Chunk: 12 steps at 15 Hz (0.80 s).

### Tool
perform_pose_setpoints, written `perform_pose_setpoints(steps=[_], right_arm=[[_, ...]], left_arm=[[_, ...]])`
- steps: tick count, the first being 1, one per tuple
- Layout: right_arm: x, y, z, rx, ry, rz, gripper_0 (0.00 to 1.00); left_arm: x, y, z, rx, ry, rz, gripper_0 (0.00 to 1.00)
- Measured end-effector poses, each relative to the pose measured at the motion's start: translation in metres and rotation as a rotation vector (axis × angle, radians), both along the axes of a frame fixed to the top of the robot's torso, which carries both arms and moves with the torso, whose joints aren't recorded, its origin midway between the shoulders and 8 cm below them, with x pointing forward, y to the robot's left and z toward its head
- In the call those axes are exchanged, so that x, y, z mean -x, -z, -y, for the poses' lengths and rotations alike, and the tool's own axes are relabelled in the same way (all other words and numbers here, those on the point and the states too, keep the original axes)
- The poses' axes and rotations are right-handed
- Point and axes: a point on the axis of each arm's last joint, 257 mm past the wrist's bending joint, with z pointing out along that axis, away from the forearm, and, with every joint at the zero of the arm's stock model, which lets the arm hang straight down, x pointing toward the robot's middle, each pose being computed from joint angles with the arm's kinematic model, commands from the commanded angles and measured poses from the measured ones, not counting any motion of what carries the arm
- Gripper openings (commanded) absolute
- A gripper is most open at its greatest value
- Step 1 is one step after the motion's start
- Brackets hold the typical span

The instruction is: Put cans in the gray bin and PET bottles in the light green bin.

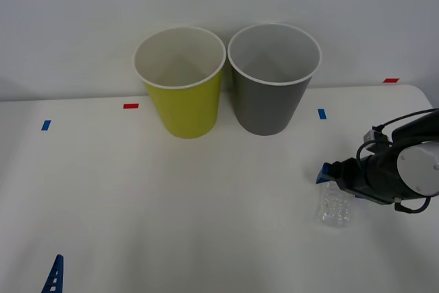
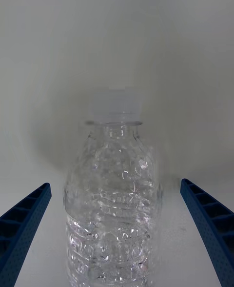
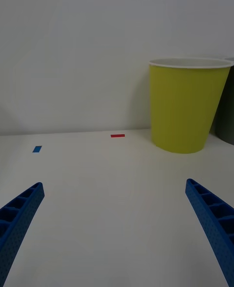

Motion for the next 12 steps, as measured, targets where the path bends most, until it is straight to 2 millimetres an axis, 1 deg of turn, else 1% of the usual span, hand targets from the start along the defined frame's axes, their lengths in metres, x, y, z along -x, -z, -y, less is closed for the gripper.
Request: perform_pose_setpoints(steps=[5, 6, 7, 8, 12], right_arm=[[-0.002, 0.012, -0.001, -0.018, 0.024, -0.014, 0.92], [-0.002, 0.012, -0.001, -0.017, 0.027, -0.013, 0.74], [-0.003, 0.013, -0.001, -0.015, 0.027, -0.012, 0.15], [-0.003, 0.013, -0.001, -0.01, 0.027, -0.011, 0.0], [-0.006, 0.013, 0.001, 0.0, 0.029, 0.003, 0.0]], left_arm=[[0.0, 0.0, 0.0, 0.0, 0.0, 0.0, 1.0], [0.0, 0.0, 0.0, 0.0, 0.0, 0.0, 1.0], [0.0, 0.0, 0.0, 0.0, 0.0, 0.0, 1.0], [0.0, 0.0, 0.0, 0.0, 0.0, 0.0, 1.0], [0.0, 0.0, 0.0, 0.0, 0.0, 0.0, 1.0]])
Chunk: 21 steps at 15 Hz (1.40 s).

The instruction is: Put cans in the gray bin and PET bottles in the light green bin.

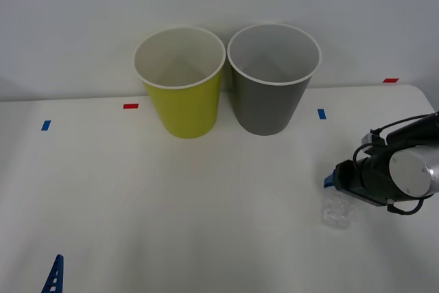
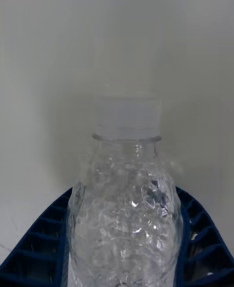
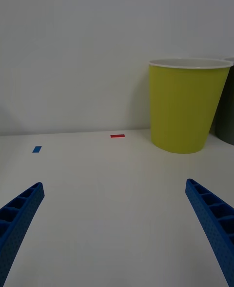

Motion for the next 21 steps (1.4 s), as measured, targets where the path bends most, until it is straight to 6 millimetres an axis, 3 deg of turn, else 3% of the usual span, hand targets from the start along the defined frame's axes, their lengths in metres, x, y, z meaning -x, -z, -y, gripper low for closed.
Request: perform_pose_setpoints(steps=[8, 14, 21], right_arm=[[0.007, -0.008, -0.005, 0.014, -0.047, 0.065, 0.0], [0.01, -0.052, -0.012, 0.111, -0.272, 0.28, 0.0], [0.03, -0.096, -0.009, 0.341, -0.531, 0.491, 0.0]], left_arm=[[0.0, 0.0, 0.0, 0.0, 0.0, 0.0, 1.0], [0.0, 0.0, 0.0, 0.0, 0.0, 0.0, 1.0], [0.0, 0.0, 0.0, 0.0, 0.0, 0.0, 1.0]])
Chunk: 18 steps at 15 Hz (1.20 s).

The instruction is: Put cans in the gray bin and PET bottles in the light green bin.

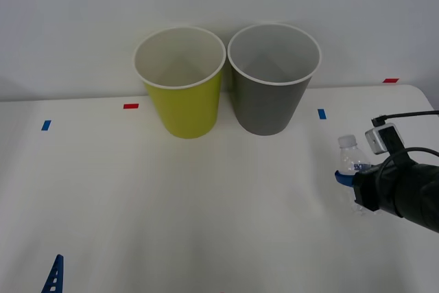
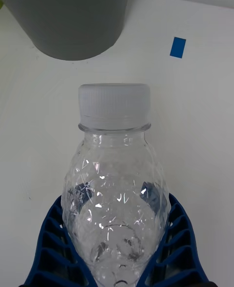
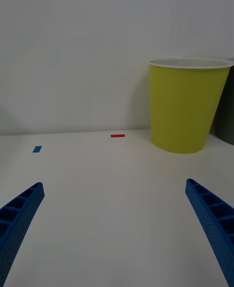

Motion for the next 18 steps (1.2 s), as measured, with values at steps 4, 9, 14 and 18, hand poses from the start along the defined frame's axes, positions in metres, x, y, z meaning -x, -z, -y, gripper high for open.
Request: perform_pose_setpoints(steps=[4, 9, 14, 18], right_arm=[[-0.003, -0.025, -0.006, -0.043, -0.013, 0.086, 0.0], [-0.015, -0.044, -0.022, -0.084, -0.029, 0.181, 0.0], [-0.006, -0.073, -0.08, -0.152, -0.166, 0.25, 0.0], [-0.005, -0.114, -0.128, -0.277, -0.277, 0.336, 0.0]], left_arm=[[0.0, 0.0, 0.0, 0.0, 0.0, 0.0, 1.0], [0.0, 0.0, 0.0, 0.0, 0.0, 0.0, 1.0], [0.0, 0.0, 0.0, 0.0, 0.0, 0.0, 1.0], [0.0, 0.0, 0.0, 0.0, 0.0, 0.0, 1.0]])
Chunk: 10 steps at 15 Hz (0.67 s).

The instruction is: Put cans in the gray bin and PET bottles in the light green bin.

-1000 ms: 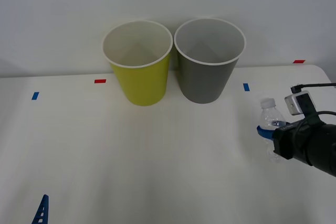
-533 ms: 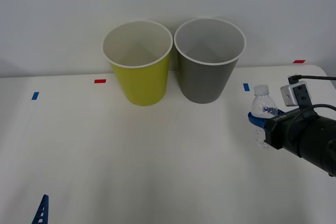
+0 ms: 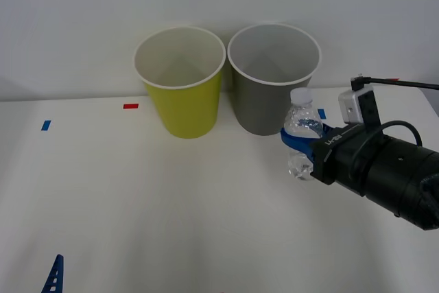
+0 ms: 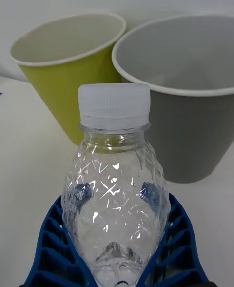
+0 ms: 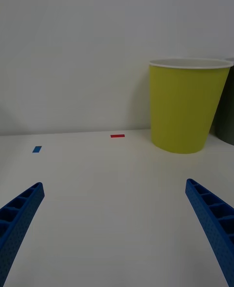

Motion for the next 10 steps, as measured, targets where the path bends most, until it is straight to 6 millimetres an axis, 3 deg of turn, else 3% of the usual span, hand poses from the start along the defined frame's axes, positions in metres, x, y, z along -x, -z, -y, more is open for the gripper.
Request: perform_pose_setpoints(steps=[3, 10], right_arm=[[-0.012, -0.045, -0.024, -0.013, -0.049, 0.116, 0.0], [-0.024, -0.104, -0.063, 0.003, -0.079, 0.308, 0.0]], left_arm=[[0.0, 0.0, 0.0, 0.0, 0.0, 0.0, 1.0], [0.0, 0.0, 0.0, 0.0, 0.0, 0.0, 1.0]])
